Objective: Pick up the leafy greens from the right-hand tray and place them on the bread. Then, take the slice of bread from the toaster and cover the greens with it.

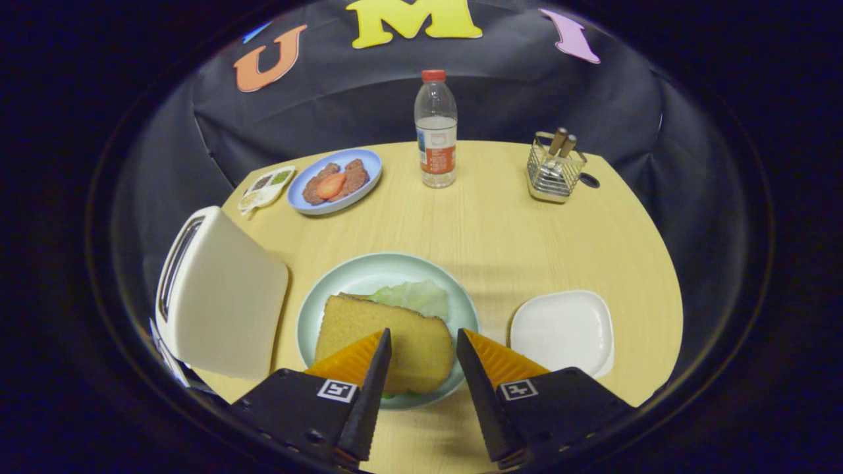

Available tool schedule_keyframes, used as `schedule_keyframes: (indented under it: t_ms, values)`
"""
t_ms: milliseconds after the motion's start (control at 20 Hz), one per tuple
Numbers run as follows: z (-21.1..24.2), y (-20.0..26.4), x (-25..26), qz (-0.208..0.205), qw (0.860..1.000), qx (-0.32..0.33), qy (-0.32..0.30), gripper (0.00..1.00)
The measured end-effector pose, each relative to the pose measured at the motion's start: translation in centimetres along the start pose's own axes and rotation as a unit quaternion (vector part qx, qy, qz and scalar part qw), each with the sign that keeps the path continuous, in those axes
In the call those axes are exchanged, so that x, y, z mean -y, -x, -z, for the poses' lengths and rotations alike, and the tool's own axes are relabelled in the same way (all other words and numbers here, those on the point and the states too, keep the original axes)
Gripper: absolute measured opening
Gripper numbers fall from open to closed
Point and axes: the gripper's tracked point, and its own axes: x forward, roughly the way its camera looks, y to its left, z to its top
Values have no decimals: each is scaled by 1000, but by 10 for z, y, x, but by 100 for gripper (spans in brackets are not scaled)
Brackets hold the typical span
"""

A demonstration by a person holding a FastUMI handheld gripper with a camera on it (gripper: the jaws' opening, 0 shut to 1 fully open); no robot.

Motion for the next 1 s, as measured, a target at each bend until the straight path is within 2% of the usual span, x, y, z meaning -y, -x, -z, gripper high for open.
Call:
schedule_keyframes:
  t_ms: [250, 550, 750, 850, 1000]
  values:
    - [-13, 58, 3, -5, 999, 54, -5, 70]
    - [-33, 163, -5, -6, 987, 162, 14, 83]
    - [-50, 239, -10, 7, 964, 263, 48, 87]
    - [-57, 275, -9, 22, 951, 304, 59, 94]
    - [-69, 333, -21, 17, 930, 362, 61, 94]
